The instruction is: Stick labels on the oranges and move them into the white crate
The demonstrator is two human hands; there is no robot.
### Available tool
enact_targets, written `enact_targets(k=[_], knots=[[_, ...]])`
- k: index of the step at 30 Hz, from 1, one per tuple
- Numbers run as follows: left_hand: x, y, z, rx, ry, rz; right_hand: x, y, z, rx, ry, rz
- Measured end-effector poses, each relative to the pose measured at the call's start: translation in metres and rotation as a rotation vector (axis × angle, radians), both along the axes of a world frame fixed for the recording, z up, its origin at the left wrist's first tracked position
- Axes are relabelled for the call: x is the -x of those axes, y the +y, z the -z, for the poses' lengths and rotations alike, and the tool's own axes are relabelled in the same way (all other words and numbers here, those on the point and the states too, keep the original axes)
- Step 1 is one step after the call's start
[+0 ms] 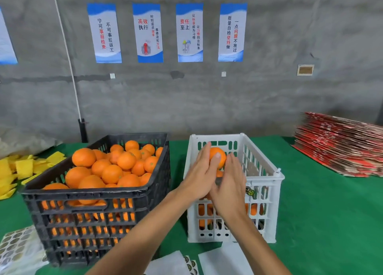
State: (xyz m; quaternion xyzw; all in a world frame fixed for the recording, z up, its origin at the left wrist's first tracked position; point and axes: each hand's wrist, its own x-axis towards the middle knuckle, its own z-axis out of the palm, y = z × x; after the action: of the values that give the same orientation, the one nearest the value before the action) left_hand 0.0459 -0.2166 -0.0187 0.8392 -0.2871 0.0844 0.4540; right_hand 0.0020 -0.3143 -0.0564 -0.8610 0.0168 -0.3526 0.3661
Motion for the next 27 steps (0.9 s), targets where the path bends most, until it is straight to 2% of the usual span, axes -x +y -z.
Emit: enact_targets(k=[3, 6, 8, 11, 12, 14, 20, 23, 25, 27], knots=[[-0.009, 0.016, -0.003, -0.286, -0.213, -0.074, -0.001, -0.005, 0.004, 0.077, 0.029, 0.041], [-0.023, 0.061, -0.006, -0.326, -0.277, -0.342, 0.0, 0.013, 0.011, 0.102, -0.047, -0.079], [-0.037, 0.102, -0.01, -0.469, -0.15, -0.506, -0.002, 0.03, 0.015, 0.107, -0.063, -0.167], [-0.052, 0.166, -0.016, -0.699, 0.285, -0.637, -0.005, 0.065, 0.019, 0.106, -0.057, -0.293], [-0.056, 0.188, -0.016, -0.76, 0.36, -0.67, -0.006, 0.078, 0.02, 0.112, -0.056, -0.328], [-0.061, 0.222, -0.017, -0.829, 0.398, -0.71, -0.008, 0.101, 0.025, 0.117, -0.052, -0.377], [-0.055, 0.257, -0.024, -0.774, 0.382, -0.687, -0.008, 0.135, 0.048, 0.098, -0.029, -0.431], [-0.048, 0.259, -0.022, -0.606, 0.317, -0.757, -0.006, 0.134, 0.053, 0.077, -0.033, -0.451], [-0.039, 0.257, -0.019, -0.452, 0.156, -0.81, -0.006, 0.131, 0.054, 0.062, -0.044, -0.464], [-0.025, 0.247, -0.013, -0.268, -0.123, -0.822, -0.007, 0.13, 0.051, 0.014, -0.068, -0.446]])
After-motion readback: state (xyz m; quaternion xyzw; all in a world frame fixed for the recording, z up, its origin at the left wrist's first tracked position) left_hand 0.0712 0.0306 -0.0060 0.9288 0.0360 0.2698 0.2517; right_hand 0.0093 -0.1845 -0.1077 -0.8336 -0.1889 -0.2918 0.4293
